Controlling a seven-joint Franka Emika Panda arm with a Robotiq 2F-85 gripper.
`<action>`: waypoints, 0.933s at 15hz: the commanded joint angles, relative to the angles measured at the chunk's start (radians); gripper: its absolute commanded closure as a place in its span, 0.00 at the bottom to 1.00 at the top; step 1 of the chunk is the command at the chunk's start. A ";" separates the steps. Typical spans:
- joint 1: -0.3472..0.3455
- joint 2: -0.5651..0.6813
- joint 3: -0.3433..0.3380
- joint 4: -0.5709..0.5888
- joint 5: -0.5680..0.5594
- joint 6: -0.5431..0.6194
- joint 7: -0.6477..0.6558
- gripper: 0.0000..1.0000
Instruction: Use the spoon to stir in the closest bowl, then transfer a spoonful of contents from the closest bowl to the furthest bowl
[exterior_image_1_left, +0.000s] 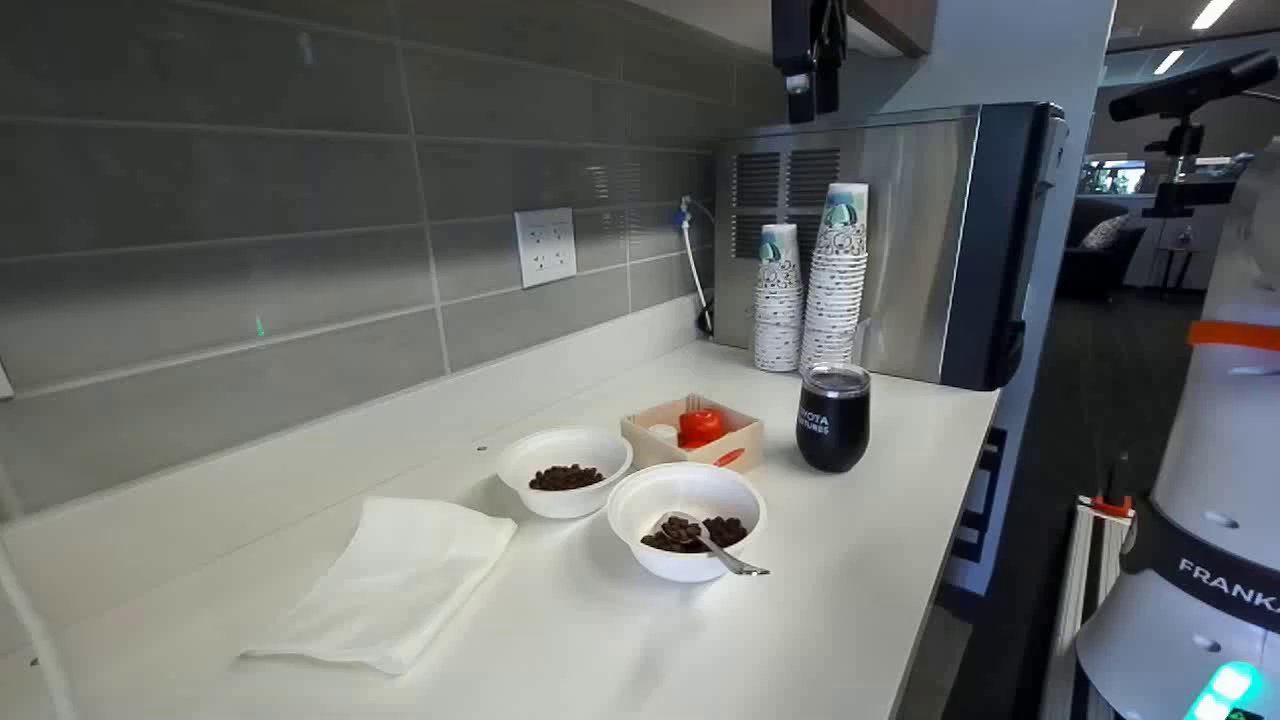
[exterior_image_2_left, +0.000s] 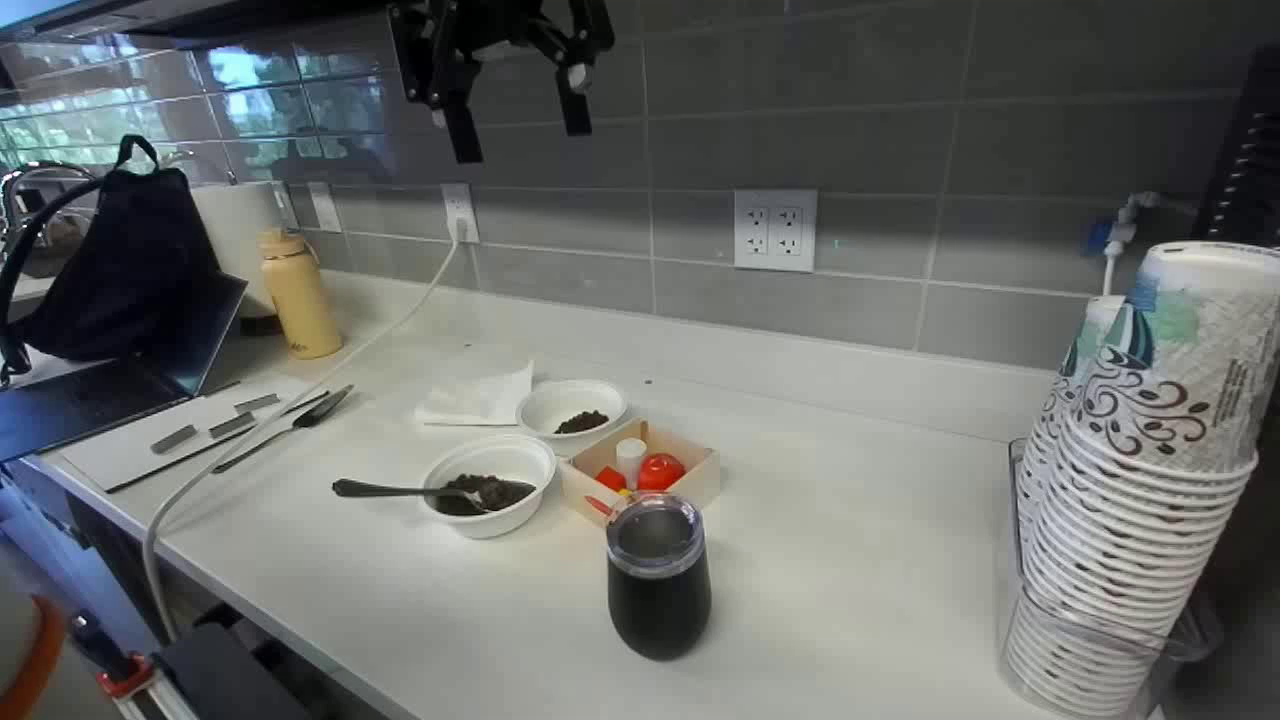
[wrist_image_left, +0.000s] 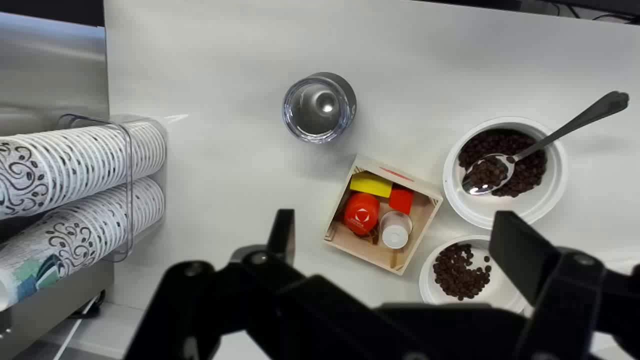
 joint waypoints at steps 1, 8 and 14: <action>0.019 0.001 -0.013 0.004 -0.008 -0.005 0.009 0.00; 0.025 -0.004 0.014 -0.001 -0.006 -0.035 0.037 0.00; 0.054 0.010 0.113 -0.062 0.056 -0.044 0.244 0.00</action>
